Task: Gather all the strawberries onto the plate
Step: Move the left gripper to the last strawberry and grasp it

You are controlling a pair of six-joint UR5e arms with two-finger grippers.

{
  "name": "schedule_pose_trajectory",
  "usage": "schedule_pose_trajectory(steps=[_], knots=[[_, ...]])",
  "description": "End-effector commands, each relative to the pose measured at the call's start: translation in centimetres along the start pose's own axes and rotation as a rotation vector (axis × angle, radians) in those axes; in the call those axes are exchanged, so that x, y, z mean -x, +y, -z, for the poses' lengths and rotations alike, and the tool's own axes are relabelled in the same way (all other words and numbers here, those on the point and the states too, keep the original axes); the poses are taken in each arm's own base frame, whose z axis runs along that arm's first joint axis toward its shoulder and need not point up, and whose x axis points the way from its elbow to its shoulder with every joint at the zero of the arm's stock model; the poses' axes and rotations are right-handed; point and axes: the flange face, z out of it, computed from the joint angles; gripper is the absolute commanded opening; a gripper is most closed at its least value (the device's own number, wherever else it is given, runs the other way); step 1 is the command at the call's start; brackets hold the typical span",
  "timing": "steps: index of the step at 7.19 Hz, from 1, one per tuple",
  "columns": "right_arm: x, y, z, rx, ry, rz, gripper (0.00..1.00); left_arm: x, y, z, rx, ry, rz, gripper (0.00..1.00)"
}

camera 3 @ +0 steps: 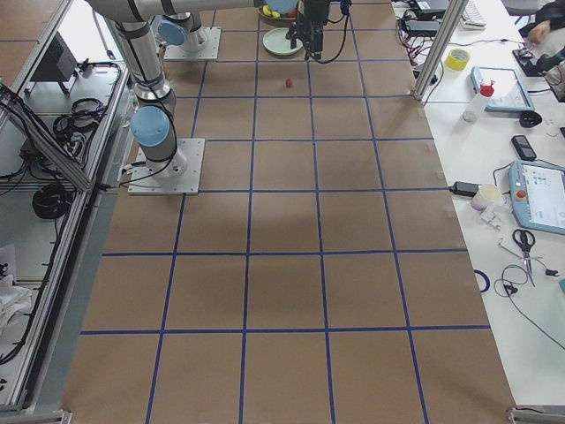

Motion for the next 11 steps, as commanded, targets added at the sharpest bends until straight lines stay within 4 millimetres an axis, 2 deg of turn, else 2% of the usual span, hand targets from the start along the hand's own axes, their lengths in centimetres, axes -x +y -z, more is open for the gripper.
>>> schedule_pose_trajectory(steps=[1,2,3,4,5,6,7,8,10,11], knots=[[0.0,0.0,0.0,-0.001,0.0,0.0,1.0,-0.2,1.2,-1.9,-0.013,-0.022,-0.056,1.0],[0.1,0.0,0.0,0.001,0.0,0.0,1.0,-1.0,1.1,-2.2,-0.019,0.049,-0.057,1.0],[0.1,0.0,0.0,-0.001,-0.002,-0.001,1.0,-0.9,1.4,-4.3,0.028,0.059,-0.058,0.99],[0.1,0.0,0.0,0.001,0.0,-0.001,1.0,0.1,2.0,-6.8,0.061,0.029,-0.052,0.97],[0.2,0.1,0.0,0.001,0.0,0.0,1.0,0.9,2.6,-8.5,0.078,0.009,-0.05,0.96],[0.1,0.0,0.0,0.002,0.001,-0.001,1.0,0.9,2.5,-9.0,0.085,0.007,-0.045,0.96],[0.1,0.1,0.0,0.002,0.001,0.002,1.0,0.5,2.7,-9.2,0.109,0.041,-0.036,0.88],[0.1,0.1,0.0,0.002,0.001,0.002,1.0,0.4,2.7,-9.5,0.124,0.046,-0.035,0.8],[0.1,0.1,0.0,0.002,0.001,0.002,1.0,0.3,2.7,-10.1,0.132,0.043,-0.033,0.54],[0.1,0.1,0.1,0.001,0.001,0.002,1.0,0.3,2.6,-9.9,0.129,0.045,-0.034,0.23]])
